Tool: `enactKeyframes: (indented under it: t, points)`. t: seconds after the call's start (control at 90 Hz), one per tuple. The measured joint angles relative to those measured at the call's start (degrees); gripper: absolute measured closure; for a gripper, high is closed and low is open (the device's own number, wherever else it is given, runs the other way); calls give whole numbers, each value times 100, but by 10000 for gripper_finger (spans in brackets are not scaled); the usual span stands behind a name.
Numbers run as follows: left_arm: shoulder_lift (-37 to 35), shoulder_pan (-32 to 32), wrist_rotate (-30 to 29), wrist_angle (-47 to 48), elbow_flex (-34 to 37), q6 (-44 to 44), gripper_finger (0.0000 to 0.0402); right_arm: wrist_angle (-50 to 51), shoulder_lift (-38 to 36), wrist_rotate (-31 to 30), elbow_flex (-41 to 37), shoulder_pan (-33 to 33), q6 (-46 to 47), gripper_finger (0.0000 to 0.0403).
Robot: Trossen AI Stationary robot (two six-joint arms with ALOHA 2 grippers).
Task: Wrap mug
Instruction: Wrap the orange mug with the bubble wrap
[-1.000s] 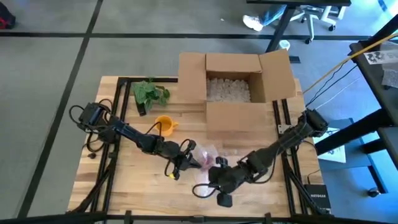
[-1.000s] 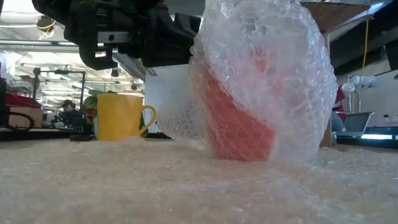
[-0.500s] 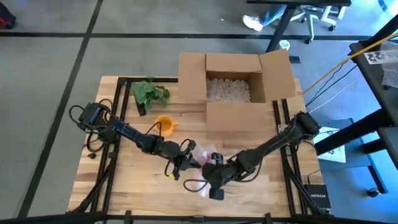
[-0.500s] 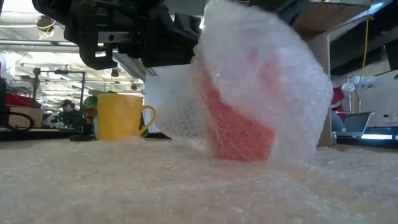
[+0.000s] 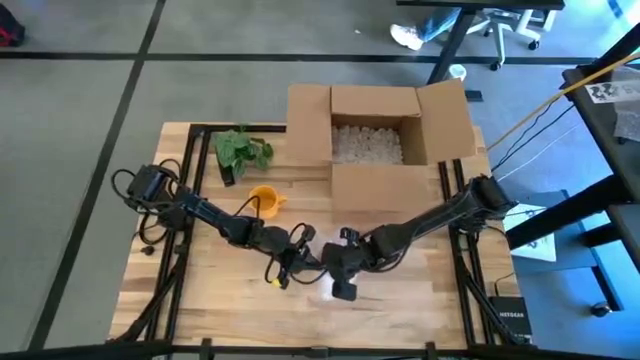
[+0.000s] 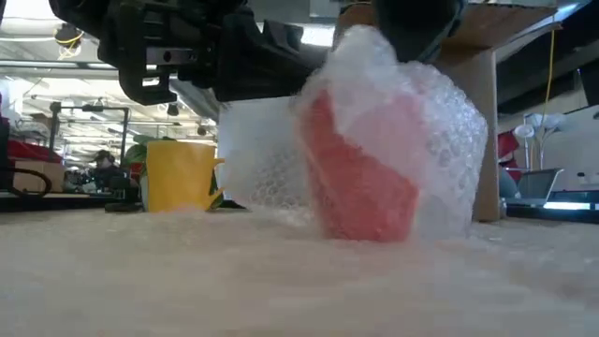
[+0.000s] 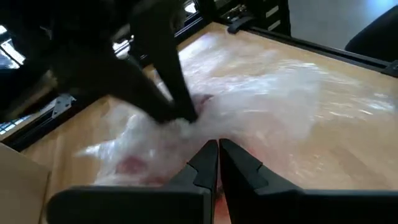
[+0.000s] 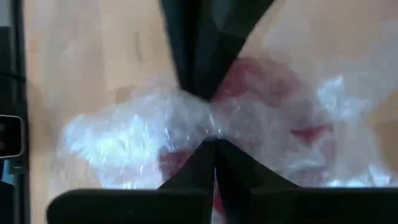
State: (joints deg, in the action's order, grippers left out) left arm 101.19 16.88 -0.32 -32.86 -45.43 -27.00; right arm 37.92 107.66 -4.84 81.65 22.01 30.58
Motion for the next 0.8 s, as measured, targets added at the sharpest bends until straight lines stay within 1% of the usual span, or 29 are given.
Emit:
enactKeyframes:
  t: [0.356,0.578,0.8]
  points:
    - [-30,44,4,52,-57,-118,402,-443,518,942,20,-157,-225,403]
    - [-337,279,-201,266,-122,-478,402,-552,598,988,9,-157,-261,403]
    - [-466,458,-197,189,-149,-498,402,-639,601,983,-1,-154,-281,403]
